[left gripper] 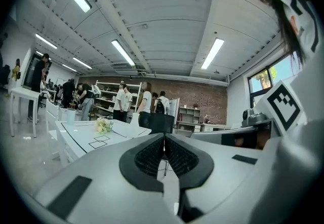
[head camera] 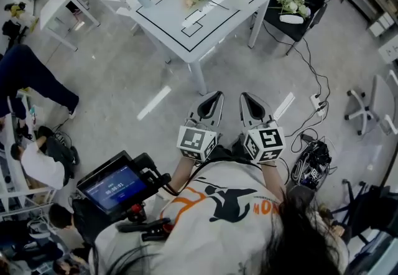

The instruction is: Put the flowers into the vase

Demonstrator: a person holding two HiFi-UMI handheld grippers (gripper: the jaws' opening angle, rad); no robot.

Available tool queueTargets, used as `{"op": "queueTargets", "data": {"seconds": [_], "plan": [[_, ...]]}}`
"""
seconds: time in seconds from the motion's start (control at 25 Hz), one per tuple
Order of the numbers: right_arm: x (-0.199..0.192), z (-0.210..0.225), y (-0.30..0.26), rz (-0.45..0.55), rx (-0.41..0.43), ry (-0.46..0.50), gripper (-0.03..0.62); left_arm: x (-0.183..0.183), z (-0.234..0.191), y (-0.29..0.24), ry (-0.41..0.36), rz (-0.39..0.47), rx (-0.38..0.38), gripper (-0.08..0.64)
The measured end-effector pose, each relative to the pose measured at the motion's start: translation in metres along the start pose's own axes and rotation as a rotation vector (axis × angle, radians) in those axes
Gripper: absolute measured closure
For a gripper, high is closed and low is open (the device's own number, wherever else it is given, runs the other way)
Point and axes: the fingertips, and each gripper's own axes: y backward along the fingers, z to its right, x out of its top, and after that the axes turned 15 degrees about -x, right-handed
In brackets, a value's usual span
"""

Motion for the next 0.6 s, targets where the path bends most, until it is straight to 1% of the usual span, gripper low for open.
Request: {"op": "queueTargets", "data": {"seconds": [0.16,0.32,0.6], "plan": [[-0.002,0.007,-0.014,-0.015,0.005,0.0,0.581,-0.003,-0.011,-0.015,0.008,-0.007,0.0,0.548],[0.005,0.02,-0.037,-0.014,0.014,-0.009,0.581,0.001,-0.022,-0.037,0.0,-0.013,0.004,0.548],[0.026,0.058,-0.096,-0.018,0.056,-0.004,0.581,0.01,-0.062,-0.096,-0.004,-0.018,0.056,0.548]]}}
